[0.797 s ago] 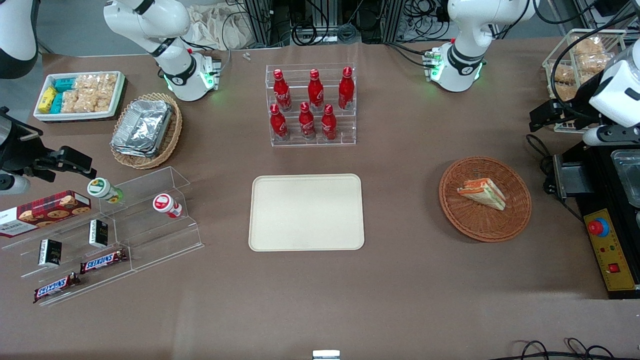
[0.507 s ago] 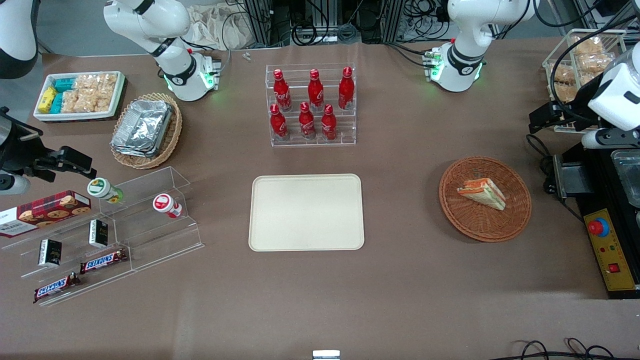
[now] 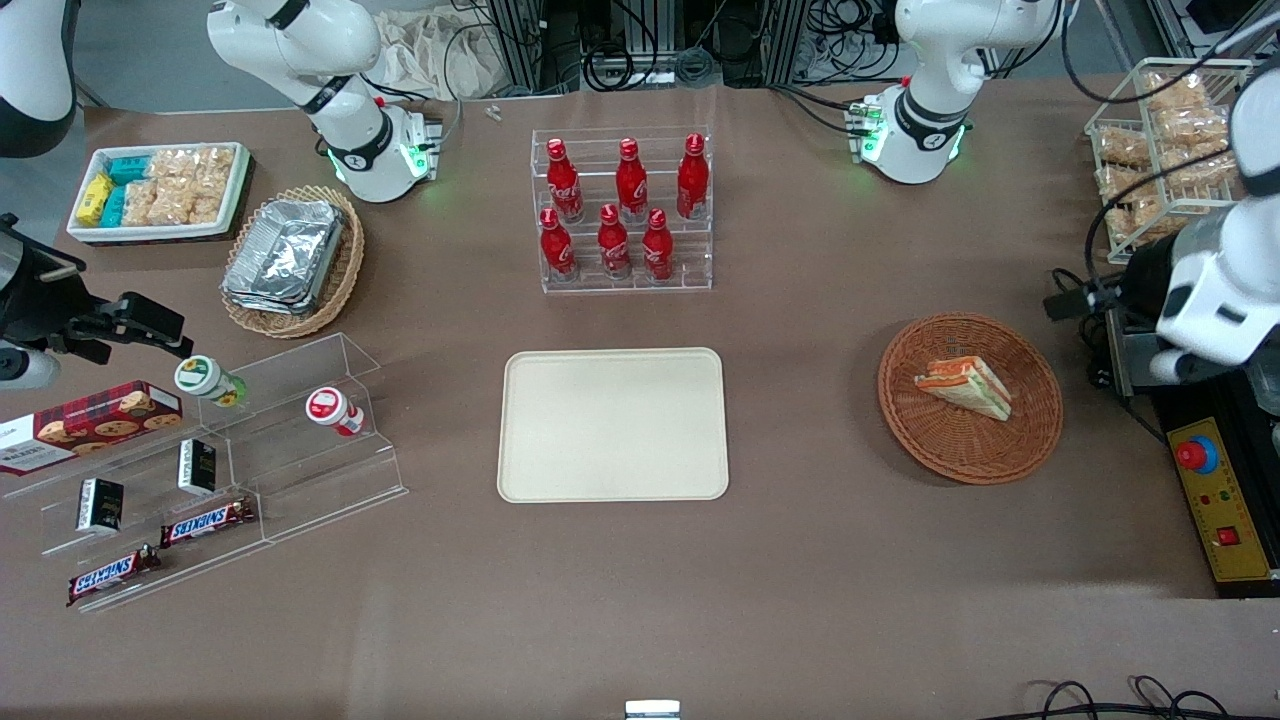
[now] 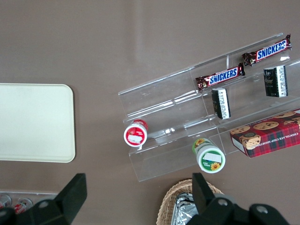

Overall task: Place sandwich from basket to tray
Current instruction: 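Move the left gripper down over the wrapped sandwich in the wicker basket, then close the left gripper on the wrapped sandwich inside the basket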

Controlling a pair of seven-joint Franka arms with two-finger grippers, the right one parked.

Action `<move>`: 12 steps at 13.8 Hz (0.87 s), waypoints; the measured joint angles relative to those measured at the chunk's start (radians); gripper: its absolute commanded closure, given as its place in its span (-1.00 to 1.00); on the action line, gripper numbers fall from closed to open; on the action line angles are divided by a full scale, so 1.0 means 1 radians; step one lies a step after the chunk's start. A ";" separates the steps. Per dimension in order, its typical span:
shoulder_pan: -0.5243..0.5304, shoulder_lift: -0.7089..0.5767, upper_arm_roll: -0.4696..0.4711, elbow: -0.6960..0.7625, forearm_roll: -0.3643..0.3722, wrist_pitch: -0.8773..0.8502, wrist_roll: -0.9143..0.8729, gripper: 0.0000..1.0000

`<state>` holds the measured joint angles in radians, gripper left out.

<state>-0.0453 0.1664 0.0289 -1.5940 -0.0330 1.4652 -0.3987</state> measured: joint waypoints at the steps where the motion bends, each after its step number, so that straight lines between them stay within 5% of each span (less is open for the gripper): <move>1: 0.000 0.029 0.000 -0.034 0.000 0.061 -0.065 -1.00; 7: 0.025 0.109 0.001 -0.387 -0.001 0.517 -0.442 -1.00; 12: 0.028 0.205 -0.001 -0.427 -0.063 0.647 -0.547 -0.91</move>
<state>-0.0174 0.3711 0.0283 -2.0205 -0.0961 2.1124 -0.9453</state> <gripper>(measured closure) 0.000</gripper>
